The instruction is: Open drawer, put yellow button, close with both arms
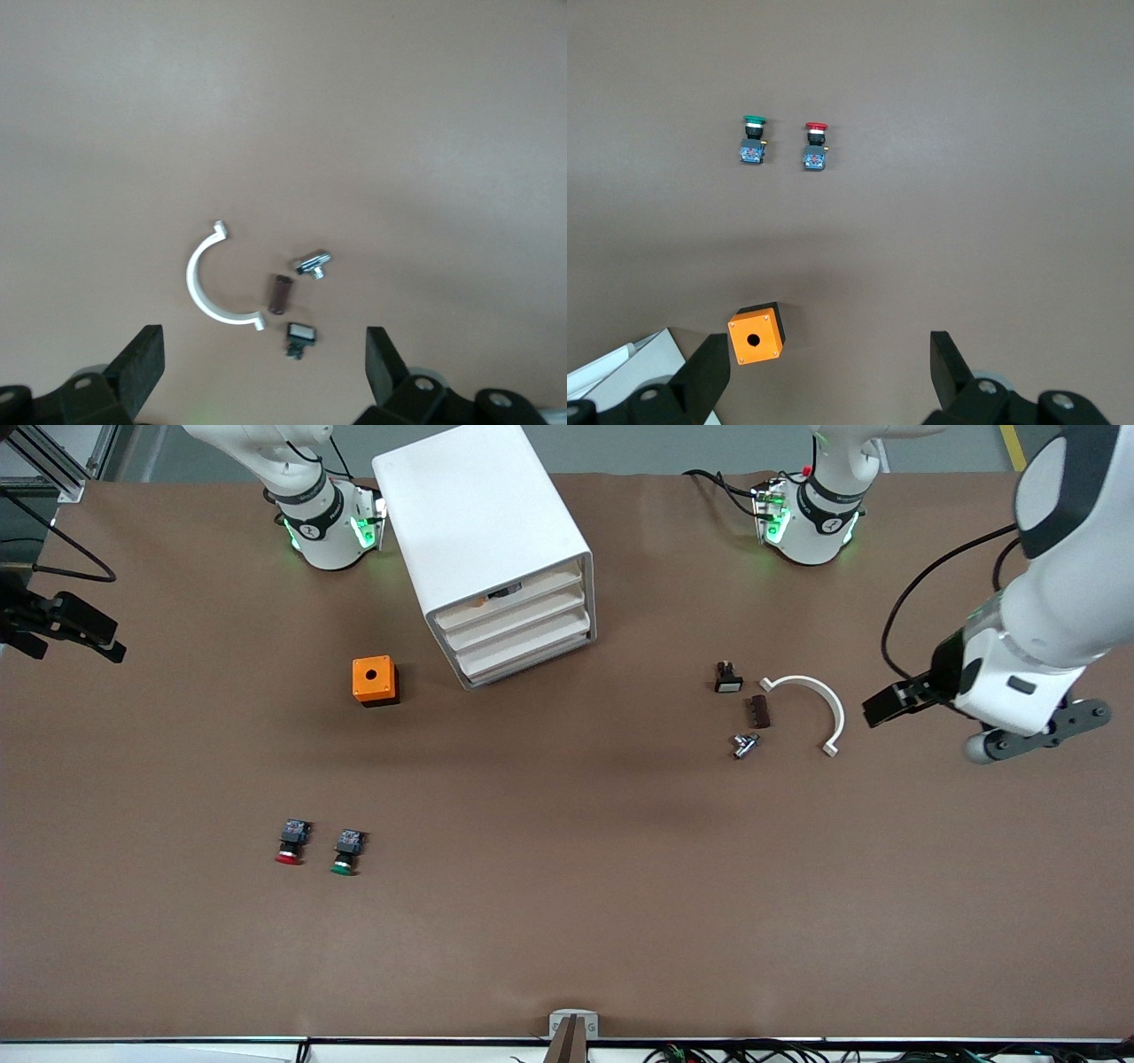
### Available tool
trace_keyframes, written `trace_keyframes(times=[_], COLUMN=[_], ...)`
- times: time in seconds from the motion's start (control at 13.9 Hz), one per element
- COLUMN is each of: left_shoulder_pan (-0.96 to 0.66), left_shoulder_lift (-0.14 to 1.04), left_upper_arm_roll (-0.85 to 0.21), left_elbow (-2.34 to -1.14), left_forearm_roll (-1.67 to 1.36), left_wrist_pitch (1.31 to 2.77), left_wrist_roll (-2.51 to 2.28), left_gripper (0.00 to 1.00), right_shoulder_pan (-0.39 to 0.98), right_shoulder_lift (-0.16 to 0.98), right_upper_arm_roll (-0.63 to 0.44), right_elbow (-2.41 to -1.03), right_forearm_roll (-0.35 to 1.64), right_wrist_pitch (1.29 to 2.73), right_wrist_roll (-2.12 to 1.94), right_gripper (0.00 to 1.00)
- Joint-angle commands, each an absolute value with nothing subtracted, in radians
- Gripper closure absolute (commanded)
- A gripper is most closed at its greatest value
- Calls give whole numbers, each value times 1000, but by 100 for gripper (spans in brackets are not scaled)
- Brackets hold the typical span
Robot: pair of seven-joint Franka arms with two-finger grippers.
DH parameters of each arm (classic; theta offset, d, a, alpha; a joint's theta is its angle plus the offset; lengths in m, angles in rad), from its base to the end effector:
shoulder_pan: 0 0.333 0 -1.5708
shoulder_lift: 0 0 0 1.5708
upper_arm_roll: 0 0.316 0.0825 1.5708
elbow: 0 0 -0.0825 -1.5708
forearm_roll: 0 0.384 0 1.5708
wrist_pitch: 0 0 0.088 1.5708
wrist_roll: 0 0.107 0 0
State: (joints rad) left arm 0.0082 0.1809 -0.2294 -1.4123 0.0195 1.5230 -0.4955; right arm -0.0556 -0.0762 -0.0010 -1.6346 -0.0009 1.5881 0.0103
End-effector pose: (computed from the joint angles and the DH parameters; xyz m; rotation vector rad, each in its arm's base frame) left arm 0.5914 -0.1176 0.5925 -3.1069 -0.4329 0.1081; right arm 0.5314 -0.0302 0.6373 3.1380 -0.1050 0.0466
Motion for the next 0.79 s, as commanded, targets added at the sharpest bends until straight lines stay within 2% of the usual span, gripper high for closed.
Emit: trace_keyframes(times=[0.0,0.36,0.72], left_shoulder_pan=[32,31,28], left_shoulder_lift=[109,-87,-146], left_upper_arm_roll=[-230,-178,-126], left_elbow=[-1451,-1644,-1664], left_forearm_roll=[37,35,31], left_wrist_pitch=[1480,1483,1483], left_wrist_roll=[-413,-336,-237], left_gripper=[0,0,0], right_shoulder_pan=[-51,-49,-49], right_shoulder_lift=[-101,-101,-101], right_upper_arm_roll=[-3,-3,-3], right_elbow=[-1654,-1654,-1654], right_forearm_roll=[-3,-3,-3], right_wrist_pitch=[1585,1586,1585], right_wrist_roll=[28,29,29], right_gripper=[0,0,0])
